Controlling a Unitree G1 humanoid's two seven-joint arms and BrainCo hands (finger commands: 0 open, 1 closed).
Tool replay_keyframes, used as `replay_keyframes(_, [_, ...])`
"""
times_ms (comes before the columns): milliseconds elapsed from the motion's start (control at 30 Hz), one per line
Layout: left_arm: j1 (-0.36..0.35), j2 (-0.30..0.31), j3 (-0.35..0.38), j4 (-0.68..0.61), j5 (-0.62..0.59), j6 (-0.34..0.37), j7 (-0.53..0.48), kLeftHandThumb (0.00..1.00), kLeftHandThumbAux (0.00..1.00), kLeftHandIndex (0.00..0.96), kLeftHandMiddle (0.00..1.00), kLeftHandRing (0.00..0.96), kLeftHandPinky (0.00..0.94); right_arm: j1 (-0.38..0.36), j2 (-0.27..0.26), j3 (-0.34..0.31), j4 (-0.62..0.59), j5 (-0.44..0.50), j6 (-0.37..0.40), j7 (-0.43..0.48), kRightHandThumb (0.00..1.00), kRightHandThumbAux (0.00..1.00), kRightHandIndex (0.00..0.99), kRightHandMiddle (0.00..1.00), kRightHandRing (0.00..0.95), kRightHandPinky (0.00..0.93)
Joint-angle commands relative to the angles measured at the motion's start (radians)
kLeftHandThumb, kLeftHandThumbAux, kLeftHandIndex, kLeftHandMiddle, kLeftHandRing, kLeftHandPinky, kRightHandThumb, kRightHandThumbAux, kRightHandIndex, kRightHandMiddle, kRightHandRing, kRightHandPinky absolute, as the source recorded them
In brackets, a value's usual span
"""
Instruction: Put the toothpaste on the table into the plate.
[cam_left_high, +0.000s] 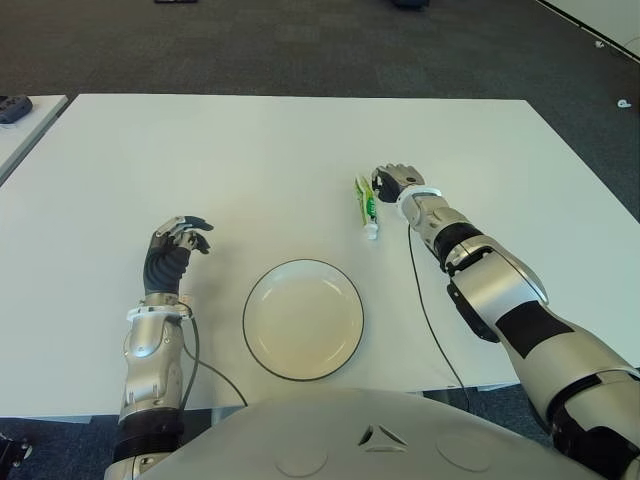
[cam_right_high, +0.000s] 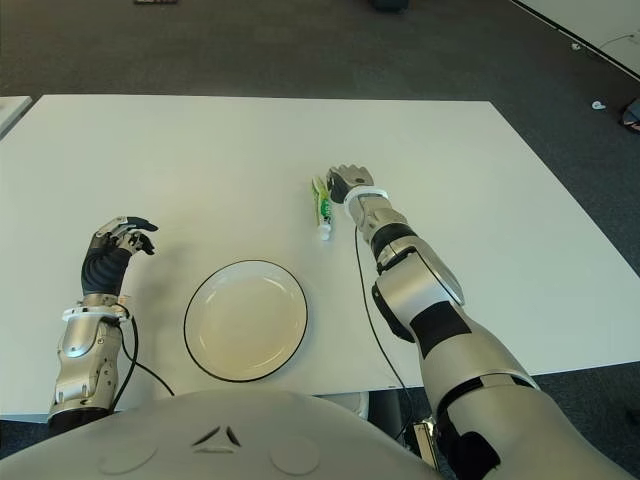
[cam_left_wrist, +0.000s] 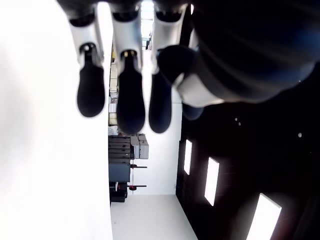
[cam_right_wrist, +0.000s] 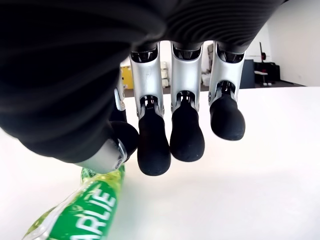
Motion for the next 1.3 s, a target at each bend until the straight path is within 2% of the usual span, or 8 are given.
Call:
replay_keyframes(33, [-0.014,-0.003,0.006,0.006,-0.014,0.019,-0.001,0.839,0.673,0.441,0.479,0.640,0.623,-0.010,-0.001,0.011,-0.007,-0.006,0.001,-0.003,0.702,0.723,0.436,0.773,0.769,0.787])
replay_keyframes(633, [-0.011,-0.001,0.004,0.002,-0.009,0.015,0.001,0.839,0.674,0.444,0.474,0.634,0.628,0.002,0.014,-0.007,0.001,0.020,0.033,-0.054,0.702,0.722,0.439,0.857,0.846,0.854])
replay_keyframes(833, [-0.017,0.002,0.004,0.011,0.013,0.016,0.017,0.839,0.674,0.444,0.475,0.635,0.642,0.001,0.012,-0.013,-0.002,0.020,0.011,-0.075,0.703,0.721,0.440,0.850,0.843,0.836])
replay_keyframes(1000, [-0.022,0.003,0.003,0.017,0.024,0.016,0.019,0.839,0.673,0.442,0.479,0.644,0.637,-0.007,0.014,-0.008,-0.001,0.013,0.021,-0.053,0.695,0.722,0.434,0.804,0.800,0.764])
replay_keyframes(1133, [-0.026,0.003,0.003,0.023,0.015,0.012,0.010,0.839,0.673,0.442,0.480,0.643,0.622,-0.023,0.022,-0.010,-0.009,0.018,0.049,-0.002,0.684,0.722,0.426,0.660,0.658,0.639])
replay_keyframes(1167, [-0.028,0.003,0.003,0.027,0.012,0.009,0.005,0.839,0.673,0.442,0.480,0.642,0.620,-0.030,0.027,-0.013,-0.012,0.022,0.067,0.025,0.537,0.667,0.337,0.500,0.491,0.478])
replay_keyframes(1200, [-0.035,0.005,0.002,0.037,0.007,0.002,-0.004,0.839,0.673,0.441,0.480,0.640,0.617,-0.041,0.042,-0.022,-0.007,0.034,0.125,0.089,0.267,0.570,0.167,0.211,0.192,0.173])
replay_keyframes(1300, [-0.049,0.009,0.001,0.055,0.002,-0.004,-0.014,0.838,0.673,0.443,0.479,0.646,0.629,-0.061,0.070,-0.034,0.006,0.048,0.244,0.199,0.199,0.484,0.054,0.069,0.062,0.056])
